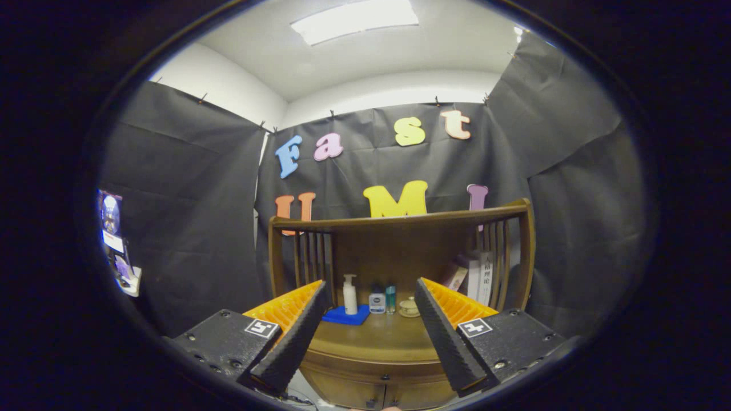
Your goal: Pull open the drawer, take out the items inside it, and place them on the countertop above the cabinet.
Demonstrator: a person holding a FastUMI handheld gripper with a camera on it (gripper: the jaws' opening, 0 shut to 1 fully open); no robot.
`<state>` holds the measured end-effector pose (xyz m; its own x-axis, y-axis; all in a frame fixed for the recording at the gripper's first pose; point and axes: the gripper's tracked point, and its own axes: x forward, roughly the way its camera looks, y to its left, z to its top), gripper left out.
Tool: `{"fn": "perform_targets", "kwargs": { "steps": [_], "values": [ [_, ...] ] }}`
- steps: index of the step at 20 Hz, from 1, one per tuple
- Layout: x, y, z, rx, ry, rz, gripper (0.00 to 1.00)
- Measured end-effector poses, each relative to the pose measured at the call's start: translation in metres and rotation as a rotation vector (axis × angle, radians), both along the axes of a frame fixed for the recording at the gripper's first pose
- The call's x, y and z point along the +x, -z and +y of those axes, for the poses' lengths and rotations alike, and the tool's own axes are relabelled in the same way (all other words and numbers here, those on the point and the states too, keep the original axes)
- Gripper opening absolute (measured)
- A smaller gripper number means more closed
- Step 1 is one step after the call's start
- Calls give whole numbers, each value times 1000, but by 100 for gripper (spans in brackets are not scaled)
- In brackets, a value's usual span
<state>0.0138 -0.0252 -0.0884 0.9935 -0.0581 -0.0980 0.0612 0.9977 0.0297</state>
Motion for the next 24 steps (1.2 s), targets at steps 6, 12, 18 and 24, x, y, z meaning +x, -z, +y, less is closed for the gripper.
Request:
{"fn": "perform_targets", "kwargs": {
  "steps": [6,12,18,24],
  "values": [
    [4,54,-4,-23,8,42,98],
    [8,115,-3,-10,22,101,93],
    [18,186,-4,-32,26,162,86],
    [26,261,-11,-32,53,269,77]
  ]
}}
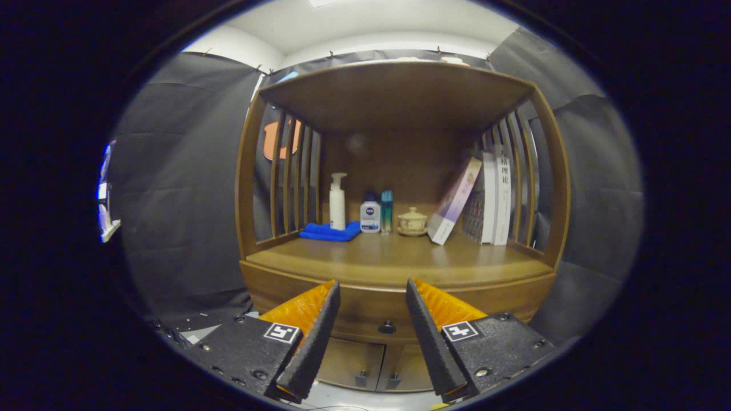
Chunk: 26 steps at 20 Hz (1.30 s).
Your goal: Pull open the drawer, take out the items inside it, and place them on the countertop above the cabinet.
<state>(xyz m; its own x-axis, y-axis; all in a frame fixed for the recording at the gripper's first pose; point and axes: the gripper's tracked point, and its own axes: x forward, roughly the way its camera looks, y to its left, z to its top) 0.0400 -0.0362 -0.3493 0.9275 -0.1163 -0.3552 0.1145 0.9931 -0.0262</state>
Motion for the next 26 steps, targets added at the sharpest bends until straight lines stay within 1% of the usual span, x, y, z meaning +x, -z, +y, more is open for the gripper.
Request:
{"fn": "perform_targets", "kwargs": {
  "steps": [2,4,6,9,12,13,14,16,18,20,23,26],
  "values": [
    [4,24,-6,11,28,40,72],
    [12,45,-9,37,39,72,67],
    [15,64,-11,44,51,104,65],
    [22,83,-19,34,76,137,61],
    [27,100,-22,19,102,166,53],
    [28,103,-23,13,111,170,50],
    [28,105,-25,9,123,169,43],
    [30,106,-25,6,130,163,36],
    [29,105,-28,-34,127,150,30],
    [28,106,-27,-53,120,157,26],
    [27,106,-26,20,131,177,23],
    [23,106,-28,-25,123,193,22]
  ]
}}
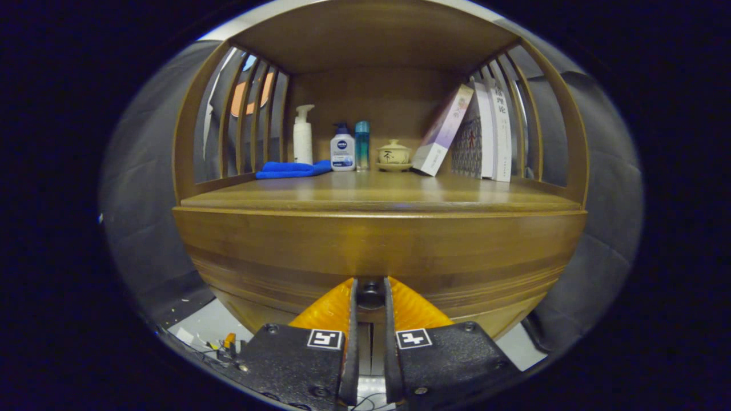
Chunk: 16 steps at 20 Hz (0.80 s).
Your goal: Pull open the drawer, take out the items inside it, and place them on the countertop above the cabinet.
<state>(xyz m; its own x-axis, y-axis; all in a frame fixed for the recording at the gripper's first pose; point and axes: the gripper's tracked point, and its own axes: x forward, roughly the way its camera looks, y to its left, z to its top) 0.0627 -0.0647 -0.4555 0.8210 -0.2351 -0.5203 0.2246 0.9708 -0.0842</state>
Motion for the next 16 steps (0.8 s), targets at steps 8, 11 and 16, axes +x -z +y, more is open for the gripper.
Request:
{"fn": "perform_targets", "kwargs": {
  "steps": [8,11,16],
  "values": [
    [-53,-12,13,-10,-33,-1,21],
    [-73,-18,21,-2,-43,-4,21],
    [-101,-22,27,7,-67,-12,21]
  ]
}}
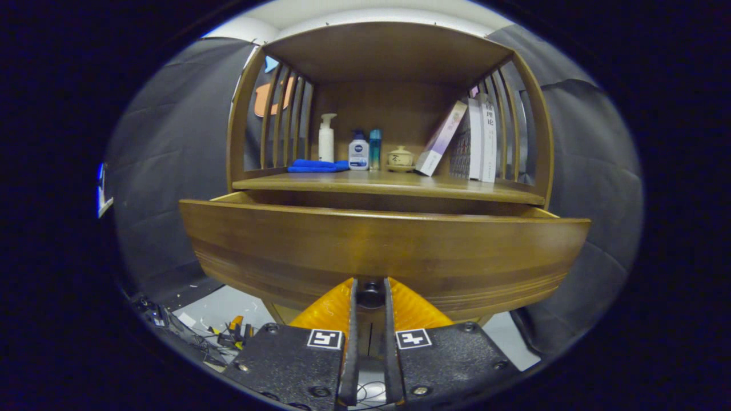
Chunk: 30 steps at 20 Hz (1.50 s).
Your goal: Pull open the drawer, take out the items inside it, and place them on the countertop above the cabinet.
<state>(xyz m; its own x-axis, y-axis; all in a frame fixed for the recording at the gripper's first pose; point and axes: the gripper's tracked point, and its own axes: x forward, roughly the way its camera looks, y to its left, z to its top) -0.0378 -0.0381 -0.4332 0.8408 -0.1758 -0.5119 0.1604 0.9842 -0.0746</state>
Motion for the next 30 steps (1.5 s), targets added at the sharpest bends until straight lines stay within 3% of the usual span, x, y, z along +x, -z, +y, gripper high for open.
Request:
{"fn": "perform_targets", "kwargs": {
  "steps": [14,20,25,29,30],
  "values": [
    [-80,-9,23,48,-44,78,21],
    [-92,-9,30,21,-78,108,21],
    [-100,-23,35,28,-111,160,33],
    [-95,-63,56,74,-188,144,49],
    [-90,-74,60,88,-199,139,57]
  ]
}}
